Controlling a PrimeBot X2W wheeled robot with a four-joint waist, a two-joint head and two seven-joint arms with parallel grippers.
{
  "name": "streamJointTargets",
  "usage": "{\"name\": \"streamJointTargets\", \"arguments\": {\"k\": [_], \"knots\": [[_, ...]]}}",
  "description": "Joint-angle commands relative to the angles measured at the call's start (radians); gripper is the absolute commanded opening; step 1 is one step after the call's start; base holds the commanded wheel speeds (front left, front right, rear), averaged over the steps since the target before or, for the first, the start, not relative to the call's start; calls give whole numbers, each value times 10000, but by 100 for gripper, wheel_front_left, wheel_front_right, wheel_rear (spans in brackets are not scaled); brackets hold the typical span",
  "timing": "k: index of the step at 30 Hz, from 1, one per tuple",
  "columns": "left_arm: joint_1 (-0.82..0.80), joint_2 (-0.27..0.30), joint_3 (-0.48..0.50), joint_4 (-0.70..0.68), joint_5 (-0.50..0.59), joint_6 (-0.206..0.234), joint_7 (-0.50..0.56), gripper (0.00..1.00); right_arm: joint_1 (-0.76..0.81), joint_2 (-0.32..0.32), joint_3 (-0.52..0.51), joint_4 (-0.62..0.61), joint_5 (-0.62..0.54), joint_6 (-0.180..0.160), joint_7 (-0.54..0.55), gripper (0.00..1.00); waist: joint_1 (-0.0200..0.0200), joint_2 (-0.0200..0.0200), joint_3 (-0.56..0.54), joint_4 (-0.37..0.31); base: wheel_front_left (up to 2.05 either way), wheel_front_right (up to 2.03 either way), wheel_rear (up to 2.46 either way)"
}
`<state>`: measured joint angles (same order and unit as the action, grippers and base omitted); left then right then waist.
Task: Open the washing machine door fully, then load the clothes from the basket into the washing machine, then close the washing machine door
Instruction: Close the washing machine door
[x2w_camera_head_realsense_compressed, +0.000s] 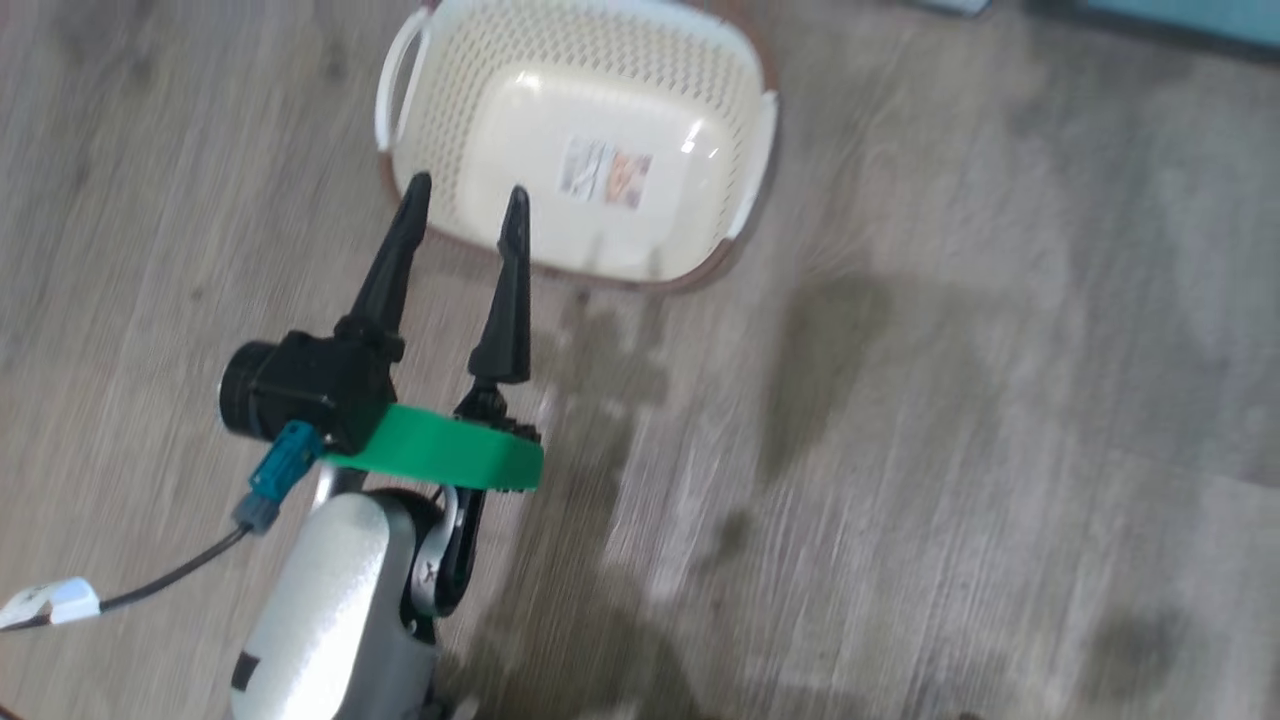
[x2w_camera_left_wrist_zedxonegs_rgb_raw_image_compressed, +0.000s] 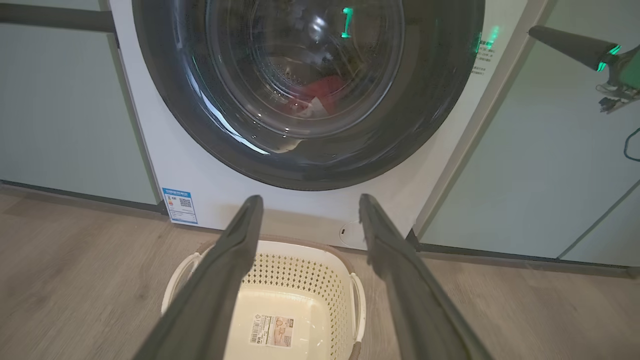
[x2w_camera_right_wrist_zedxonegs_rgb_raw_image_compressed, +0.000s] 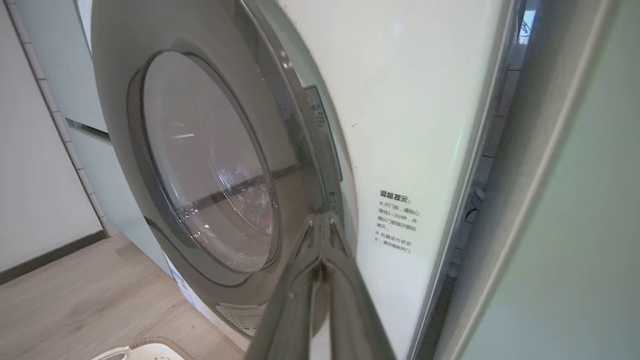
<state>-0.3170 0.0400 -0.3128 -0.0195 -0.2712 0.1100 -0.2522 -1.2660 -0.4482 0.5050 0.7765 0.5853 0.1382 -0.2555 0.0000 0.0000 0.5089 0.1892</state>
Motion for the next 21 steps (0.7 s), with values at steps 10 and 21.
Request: {"name": "streamJointTargets", "arguments": {"k": [10, 21], "knots": [[836, 102, 623, 160, 167, -467, -95, 100, 3324, 657, -1381, -2219, 1036, -75, -63, 0, 0, 0, -2459, -1338, 0, 0, 0], [1404, 102, 1210, 483, 196, -732, -95, 100, 7246, 1399, -3579, -4402, 1052, -75, -63, 0, 0, 0, -3834, -2204, 0, 0, 0]]}}
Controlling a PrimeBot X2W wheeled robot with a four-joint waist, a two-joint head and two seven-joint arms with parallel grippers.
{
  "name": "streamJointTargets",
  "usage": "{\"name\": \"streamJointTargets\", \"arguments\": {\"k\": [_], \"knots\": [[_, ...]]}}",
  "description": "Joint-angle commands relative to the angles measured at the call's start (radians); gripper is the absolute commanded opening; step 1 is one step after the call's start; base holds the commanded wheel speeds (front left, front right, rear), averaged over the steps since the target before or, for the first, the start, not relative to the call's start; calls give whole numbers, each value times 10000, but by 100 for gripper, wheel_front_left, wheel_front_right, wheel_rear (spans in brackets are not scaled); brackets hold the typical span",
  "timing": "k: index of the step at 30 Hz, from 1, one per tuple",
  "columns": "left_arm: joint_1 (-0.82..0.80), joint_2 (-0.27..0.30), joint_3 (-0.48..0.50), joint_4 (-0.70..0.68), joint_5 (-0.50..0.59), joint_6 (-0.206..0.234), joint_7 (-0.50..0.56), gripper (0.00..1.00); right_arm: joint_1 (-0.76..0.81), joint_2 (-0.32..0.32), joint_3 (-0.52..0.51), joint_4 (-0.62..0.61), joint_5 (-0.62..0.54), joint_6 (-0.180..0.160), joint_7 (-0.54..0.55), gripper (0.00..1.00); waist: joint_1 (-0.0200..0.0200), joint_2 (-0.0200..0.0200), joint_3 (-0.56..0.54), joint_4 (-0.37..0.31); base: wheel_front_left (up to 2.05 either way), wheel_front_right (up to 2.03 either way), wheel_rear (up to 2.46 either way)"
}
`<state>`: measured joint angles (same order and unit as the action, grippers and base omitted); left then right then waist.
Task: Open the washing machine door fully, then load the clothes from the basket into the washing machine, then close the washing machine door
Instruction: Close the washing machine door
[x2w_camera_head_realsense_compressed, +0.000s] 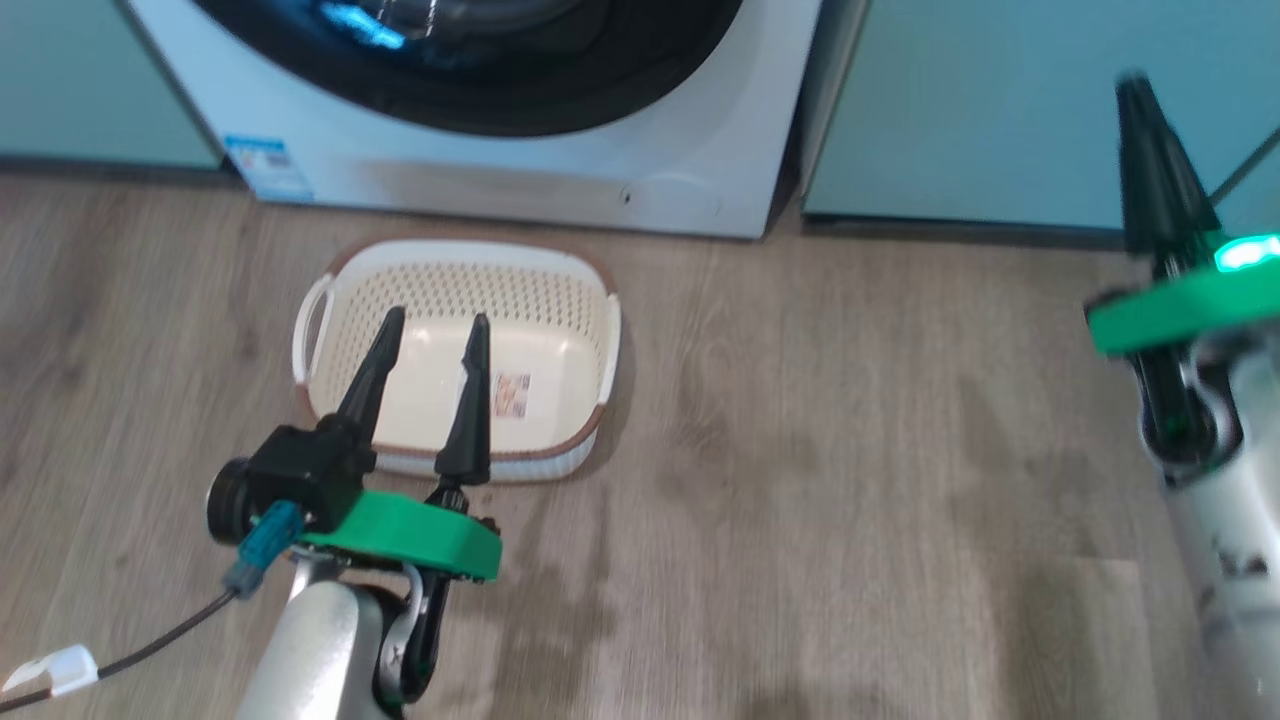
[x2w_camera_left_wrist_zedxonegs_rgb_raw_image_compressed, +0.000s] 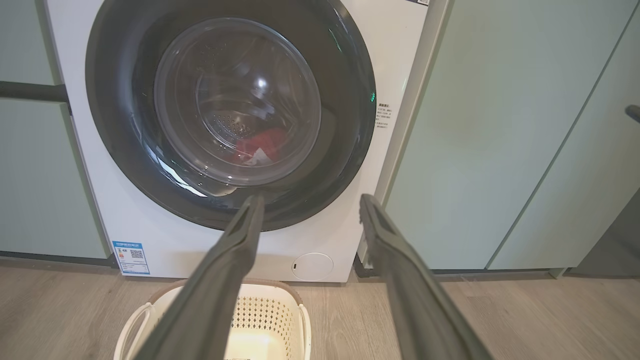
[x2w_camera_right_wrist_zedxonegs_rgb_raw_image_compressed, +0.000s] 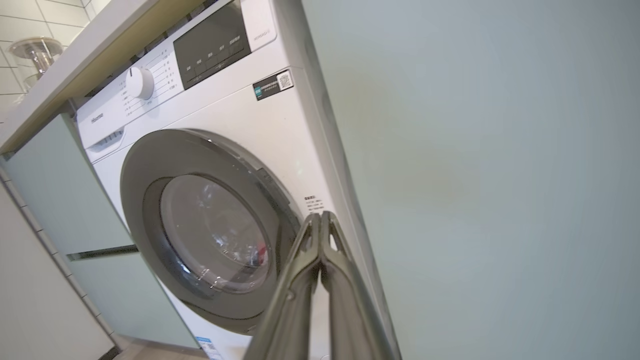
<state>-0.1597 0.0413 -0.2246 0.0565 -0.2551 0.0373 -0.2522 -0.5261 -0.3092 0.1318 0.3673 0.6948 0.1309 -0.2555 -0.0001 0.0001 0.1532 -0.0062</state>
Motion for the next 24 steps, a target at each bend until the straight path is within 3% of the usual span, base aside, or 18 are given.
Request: {"name": "streamJointTargets", "arguments": {"k": [1, 10, 24], "knots": [[-133, 89, 404, -248, 49, -40, -95, 100, 142, 113, -110, -497, -222, -2, -63, 0, 1, -1, -347, -289, 0, 0, 0], [261, 89, 1010, -160, -30, 38, -95, 100, 2558, 1466, -1331, -1945, -1258, -2, -63, 0, 1, -1, -831, -529, 0, 0, 0], [1022, 89, 1070, 487, -262, 189, -95, 100, 4325, 2128, -1541, -2354, -2471, -2, -63, 0, 1, -1, -1216, -534, 0, 0, 0]]}}
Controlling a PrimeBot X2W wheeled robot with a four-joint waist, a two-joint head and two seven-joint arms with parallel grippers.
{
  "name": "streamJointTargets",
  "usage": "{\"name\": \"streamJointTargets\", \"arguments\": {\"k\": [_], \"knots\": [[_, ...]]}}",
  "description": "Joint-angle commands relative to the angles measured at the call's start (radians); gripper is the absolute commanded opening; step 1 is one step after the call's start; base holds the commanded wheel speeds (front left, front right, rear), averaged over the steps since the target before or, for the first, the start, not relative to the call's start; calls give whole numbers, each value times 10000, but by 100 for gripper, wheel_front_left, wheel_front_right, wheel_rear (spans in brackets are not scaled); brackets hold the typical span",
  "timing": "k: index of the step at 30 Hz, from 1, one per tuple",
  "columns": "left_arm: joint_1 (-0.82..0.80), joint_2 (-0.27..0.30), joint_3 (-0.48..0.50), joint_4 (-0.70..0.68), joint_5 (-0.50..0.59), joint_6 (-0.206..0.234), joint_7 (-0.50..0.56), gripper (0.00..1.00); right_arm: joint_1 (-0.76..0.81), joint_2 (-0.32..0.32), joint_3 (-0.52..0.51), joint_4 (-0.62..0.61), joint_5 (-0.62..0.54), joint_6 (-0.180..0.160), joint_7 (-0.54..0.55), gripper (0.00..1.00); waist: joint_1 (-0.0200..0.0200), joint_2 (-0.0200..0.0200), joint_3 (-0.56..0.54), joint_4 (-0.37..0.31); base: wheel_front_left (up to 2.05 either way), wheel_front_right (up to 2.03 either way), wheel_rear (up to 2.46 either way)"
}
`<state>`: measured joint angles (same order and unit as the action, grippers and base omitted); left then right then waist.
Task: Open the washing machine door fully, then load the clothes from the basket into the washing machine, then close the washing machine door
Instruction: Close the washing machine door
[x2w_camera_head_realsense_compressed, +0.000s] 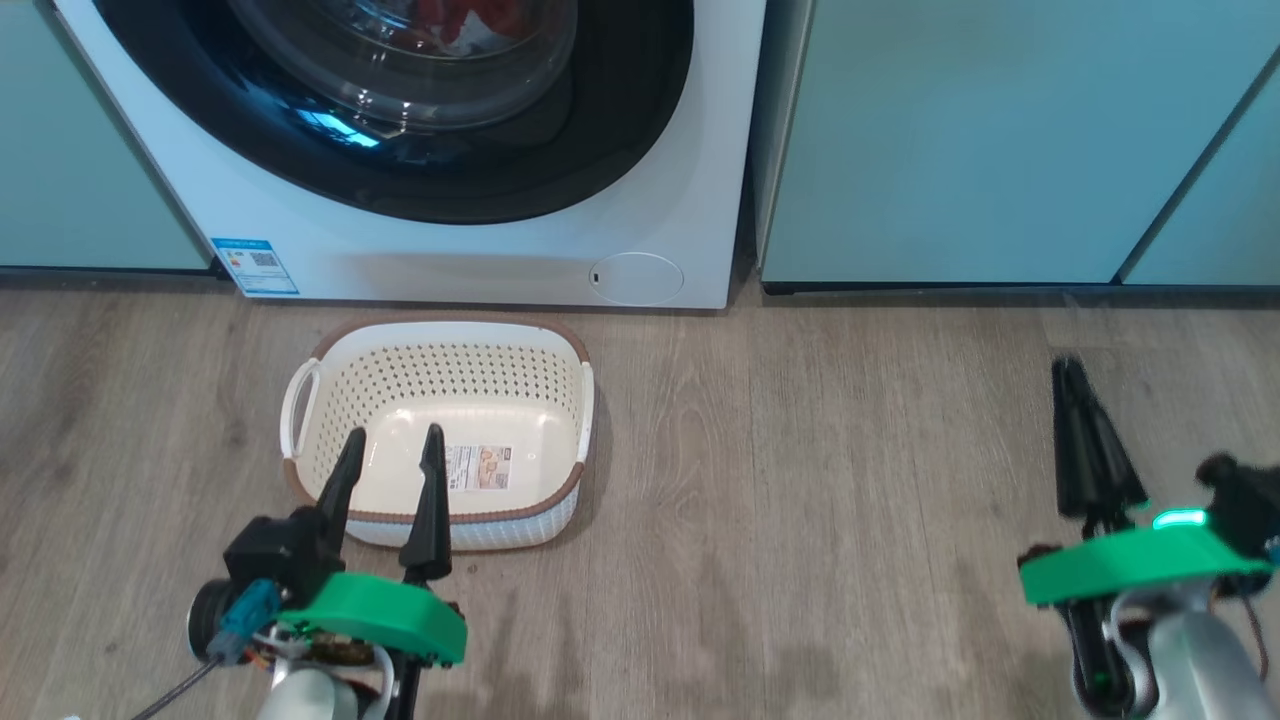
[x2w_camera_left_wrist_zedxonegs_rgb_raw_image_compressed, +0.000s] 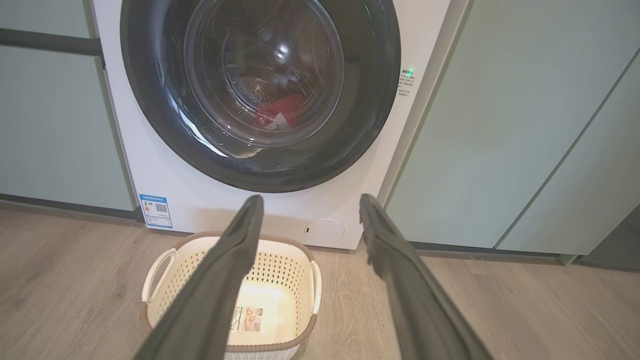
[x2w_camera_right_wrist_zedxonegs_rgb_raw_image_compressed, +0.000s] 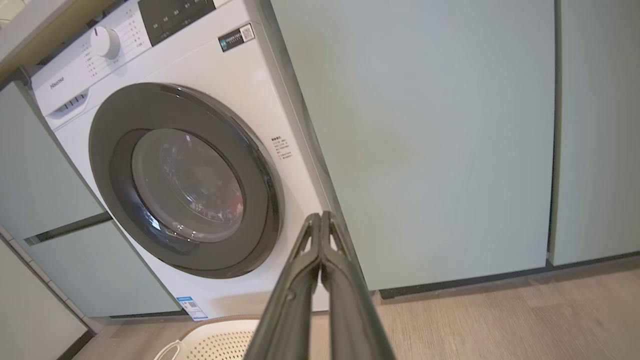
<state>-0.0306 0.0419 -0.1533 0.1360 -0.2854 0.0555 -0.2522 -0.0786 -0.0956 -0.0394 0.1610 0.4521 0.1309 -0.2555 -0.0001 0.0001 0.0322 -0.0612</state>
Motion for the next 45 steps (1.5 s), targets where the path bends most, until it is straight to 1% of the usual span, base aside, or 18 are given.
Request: {"name": "streamJointTargets", "arguments": {"k": [1, 2, 3, 4, 11, 21, 25, 28, 32, 37, 45], "knots": [[-245, 83, 340, -259, 58, -2, -95, 100, -56, 30, 144, -246, -80, -2, -63, 0, 1, -1, -20, 37, 0, 0, 0], [-225, 83, 346, -227, 59, -6, -95, 100, 13, 69, 86, -236, -131, -2, -63, 0, 1, -1, -31, 49, 0, 0, 0], [-209, 83, 369, -207, 77, -2, -95, 100, 68, 115, 26, -254, -168, -2, -63, 69, 1, -1, -42, 55, 0, 0, 0], [-195, 83, 402, -196, 90, 12, -95, 100, 115, 165, -29, -272, -167, -2, -63, 100, 1, -1, -49, 59, 0, 0, 0], [-177, 83, 384, -139, 481, 118, -95, 100, 204, 295, -10, -314, -383, -2, -63, 100, 1, -1, -93, 83, 0, 0, 0], [-116, 83, 184, -142, 690, 159, -95, 100, 221, 347, 102, -133, -422, -2, -63, 100, 1, -1, -209, 94, 0, 0, 0], [-82, 83, 149, -141, 642, -1, -95, 100, 220, 357, 140, -103, -430, -2, -63, 100, 1, -1, -238, 78, 0, 0, 0], [-54, 83, 183, -191, 667, -19, -95, 100, 219, 367, 138, -92, -439, -2, -63, 100, 1, -1, -259, 63, 0, 0, 0], [-15, 83, 195, -282, 524, -198, -95, 100, 228, 377, 139, -71, -433, -2, -63, 100, 1, -1, -268, 50, 0, 0, 0], [3, 83, 239, -193, 456, -235, -95, 100, 212, 400, 108, 31, -213, -2, -63, 100, 1, -1, -262, 44, 0, 0, 0], [20, 83, 262, -124, 292, -321, -95, 100, 193, 413, 125, 100, -215, -2, -63, 100, 1, -1, -291, 53, 0, 0, 0]]}}
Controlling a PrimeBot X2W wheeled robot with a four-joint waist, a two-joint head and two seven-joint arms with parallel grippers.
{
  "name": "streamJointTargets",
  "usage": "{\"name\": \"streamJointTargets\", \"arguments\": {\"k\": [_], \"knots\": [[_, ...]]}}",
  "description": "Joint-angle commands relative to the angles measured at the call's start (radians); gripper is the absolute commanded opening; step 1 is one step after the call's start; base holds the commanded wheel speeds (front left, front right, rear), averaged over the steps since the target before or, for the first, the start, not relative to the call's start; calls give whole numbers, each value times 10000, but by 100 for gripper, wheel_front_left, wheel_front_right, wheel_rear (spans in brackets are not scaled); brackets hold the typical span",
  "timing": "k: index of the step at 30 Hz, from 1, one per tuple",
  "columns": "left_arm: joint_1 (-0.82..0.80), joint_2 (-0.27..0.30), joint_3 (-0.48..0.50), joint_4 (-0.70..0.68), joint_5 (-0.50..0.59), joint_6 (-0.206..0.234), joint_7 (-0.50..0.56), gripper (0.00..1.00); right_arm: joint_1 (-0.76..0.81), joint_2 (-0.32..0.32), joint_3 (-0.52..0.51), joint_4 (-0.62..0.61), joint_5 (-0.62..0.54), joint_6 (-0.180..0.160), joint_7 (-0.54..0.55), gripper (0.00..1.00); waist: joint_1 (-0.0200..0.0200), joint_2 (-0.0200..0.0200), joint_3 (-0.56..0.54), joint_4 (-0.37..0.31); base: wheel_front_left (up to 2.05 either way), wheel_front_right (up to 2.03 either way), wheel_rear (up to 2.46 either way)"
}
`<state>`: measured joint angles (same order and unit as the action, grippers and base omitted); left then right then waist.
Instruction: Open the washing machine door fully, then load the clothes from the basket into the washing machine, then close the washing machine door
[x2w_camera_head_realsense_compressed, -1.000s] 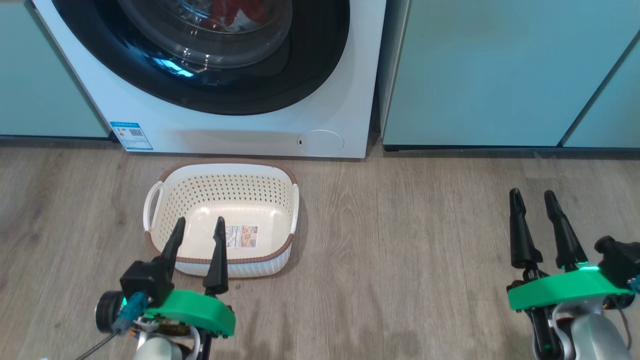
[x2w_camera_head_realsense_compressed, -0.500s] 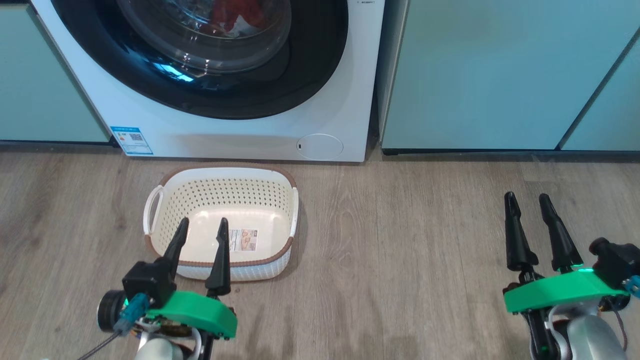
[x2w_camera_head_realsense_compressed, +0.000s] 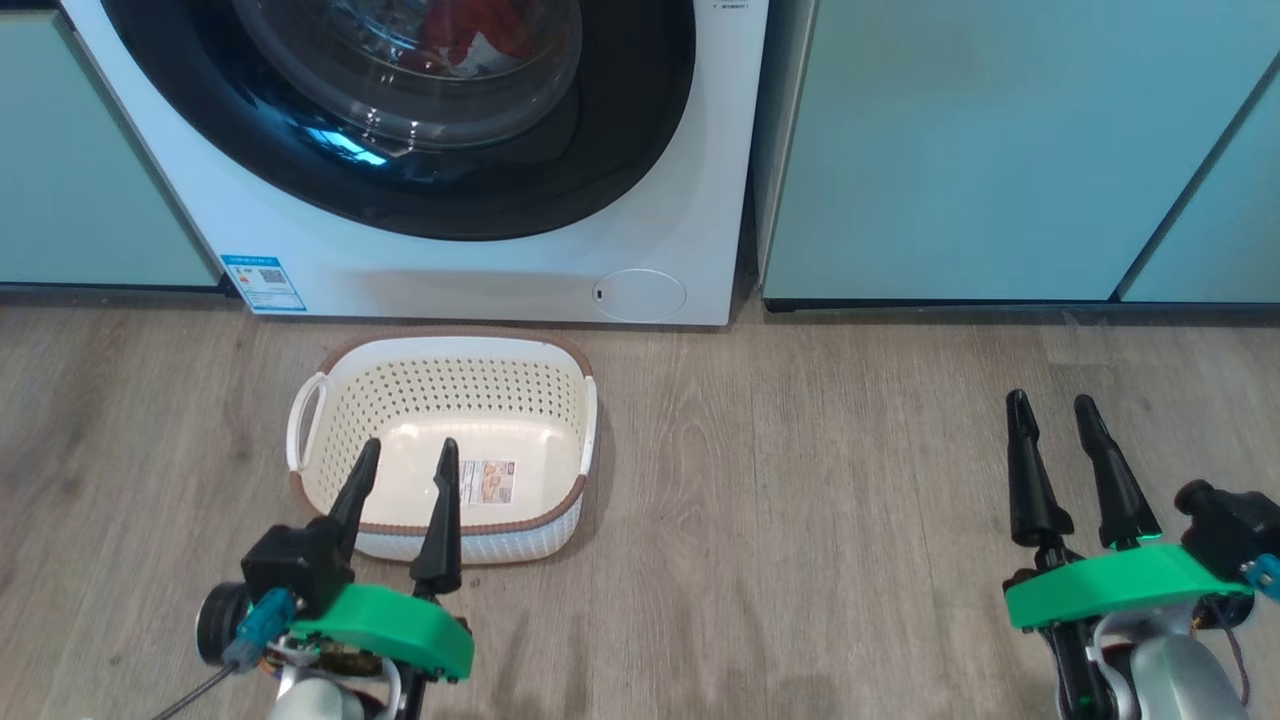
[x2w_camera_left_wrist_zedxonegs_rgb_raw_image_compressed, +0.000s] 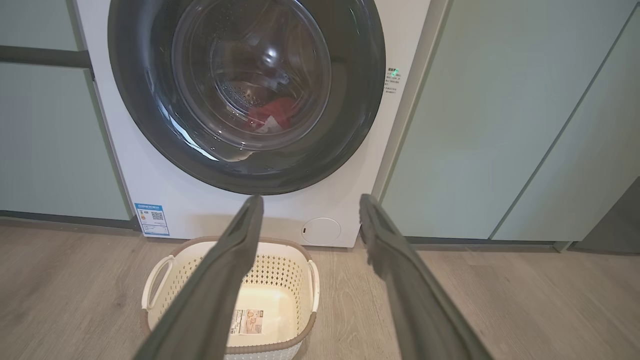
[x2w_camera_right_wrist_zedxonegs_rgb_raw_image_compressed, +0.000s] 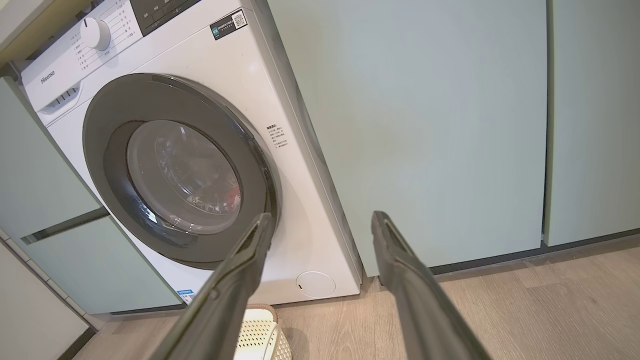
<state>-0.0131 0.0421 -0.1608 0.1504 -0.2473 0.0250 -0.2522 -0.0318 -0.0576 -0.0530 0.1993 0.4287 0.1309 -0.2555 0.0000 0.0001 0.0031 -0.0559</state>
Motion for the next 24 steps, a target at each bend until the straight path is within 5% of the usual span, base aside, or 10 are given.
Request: {"name": "streamJointTargets", "arguments": {"k": [1, 15, 16, 24], "knots": [[-153, 81, 338, -260, -105, -29, -95, 100, -278, 35, 260, -279, 15, -2, -63, 100, 0, -1, -4, 3, 0, 0, 0], [-141, 81, 359, -153, -183, -137, -95, 100, -284, 51, 249, -242, -30, -2, -63, 100, 0, -1, 11, 60, 0, 0, 0], [153, 2, 17, 141, -208, -130, 0, 0, -1, 15, -3, 48, -1, 0, 0, 0, 0, -1, 10, 61, 0, 0, 0], [279, -3, 67, 685, -731, -184, 177, 0, 99, 19, -22, 577, 456, 0, 151, 0, 0, -1, 11, 83, 0, 0, 0]]}}
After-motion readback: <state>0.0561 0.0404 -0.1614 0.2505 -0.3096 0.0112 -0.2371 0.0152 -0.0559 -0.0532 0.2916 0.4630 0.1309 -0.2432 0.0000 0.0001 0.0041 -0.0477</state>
